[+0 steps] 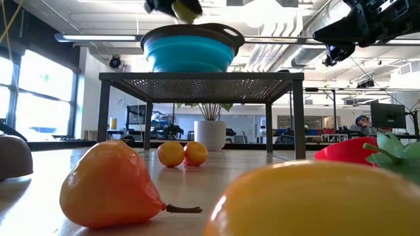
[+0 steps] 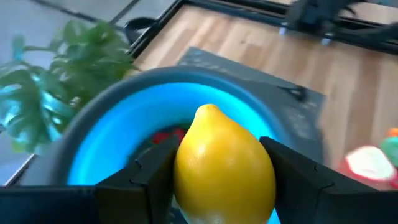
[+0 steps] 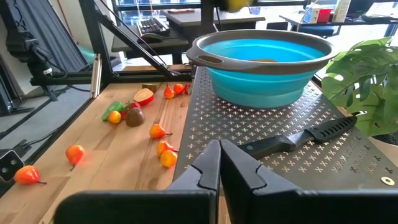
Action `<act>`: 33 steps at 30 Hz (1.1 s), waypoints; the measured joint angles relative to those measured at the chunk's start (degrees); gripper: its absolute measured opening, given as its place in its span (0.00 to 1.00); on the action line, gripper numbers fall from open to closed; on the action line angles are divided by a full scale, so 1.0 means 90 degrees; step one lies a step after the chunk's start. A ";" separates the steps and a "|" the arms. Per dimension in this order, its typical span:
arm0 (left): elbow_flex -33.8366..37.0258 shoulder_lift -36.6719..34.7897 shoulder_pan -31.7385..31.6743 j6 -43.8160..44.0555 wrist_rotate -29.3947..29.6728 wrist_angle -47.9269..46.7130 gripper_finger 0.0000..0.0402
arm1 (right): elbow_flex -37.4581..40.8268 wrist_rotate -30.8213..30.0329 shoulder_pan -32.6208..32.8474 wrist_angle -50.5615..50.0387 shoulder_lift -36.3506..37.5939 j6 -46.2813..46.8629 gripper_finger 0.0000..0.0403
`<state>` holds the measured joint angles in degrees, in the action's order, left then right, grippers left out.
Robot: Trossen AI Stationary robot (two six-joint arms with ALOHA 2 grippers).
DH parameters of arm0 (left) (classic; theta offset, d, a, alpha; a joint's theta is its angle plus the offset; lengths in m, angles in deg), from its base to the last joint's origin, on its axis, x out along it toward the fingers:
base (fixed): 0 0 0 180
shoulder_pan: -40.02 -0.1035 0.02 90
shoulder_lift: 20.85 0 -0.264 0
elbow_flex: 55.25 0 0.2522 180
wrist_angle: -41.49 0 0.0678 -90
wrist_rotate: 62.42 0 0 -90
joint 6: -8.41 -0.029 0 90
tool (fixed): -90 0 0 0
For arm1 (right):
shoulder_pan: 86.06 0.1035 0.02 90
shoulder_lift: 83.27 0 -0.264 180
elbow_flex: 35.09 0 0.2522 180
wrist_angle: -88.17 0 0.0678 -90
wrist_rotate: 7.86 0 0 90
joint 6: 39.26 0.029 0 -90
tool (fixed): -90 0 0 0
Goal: Pick & Place Fruit
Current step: Put the lemon into the blue strainer bowl on the shelf
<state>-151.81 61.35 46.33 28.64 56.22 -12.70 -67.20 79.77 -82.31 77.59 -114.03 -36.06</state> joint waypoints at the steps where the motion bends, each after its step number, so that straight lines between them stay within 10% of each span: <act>1: 0.0000 0.0017 -0.0173 -0.0042 -0.0063 0.0025 0.49 | 0.0000 0.0000 0.0000 0.0000 0.0000 0.0000 0.01; 33: 0.0833 0.0075 -0.1713 0.0067 -0.1401 0.0705 0.50 | 0.0000 0.0000 0.0000 -0.0002 0.0000 0.0002 0.01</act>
<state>-144.32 62.03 30.91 29.25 43.61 -6.35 -67.20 79.77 -82.31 77.57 -114.03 -36.04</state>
